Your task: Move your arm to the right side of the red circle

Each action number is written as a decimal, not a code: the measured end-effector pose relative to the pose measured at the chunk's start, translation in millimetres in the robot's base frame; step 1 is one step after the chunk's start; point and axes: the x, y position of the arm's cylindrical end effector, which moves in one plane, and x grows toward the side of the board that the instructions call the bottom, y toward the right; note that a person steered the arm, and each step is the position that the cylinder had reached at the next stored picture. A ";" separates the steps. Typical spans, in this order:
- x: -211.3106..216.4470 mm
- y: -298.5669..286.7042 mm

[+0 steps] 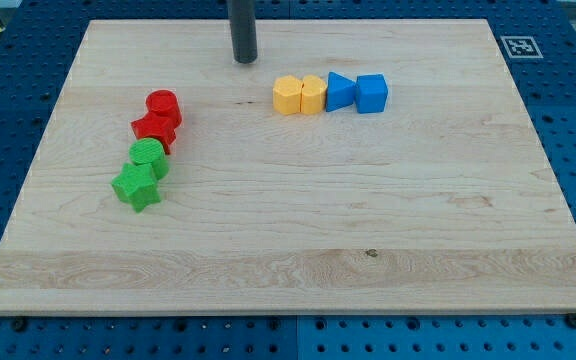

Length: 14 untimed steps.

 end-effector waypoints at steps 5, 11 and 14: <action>24.3 -42.8; 105.7 -15.5; 86.2 -43.8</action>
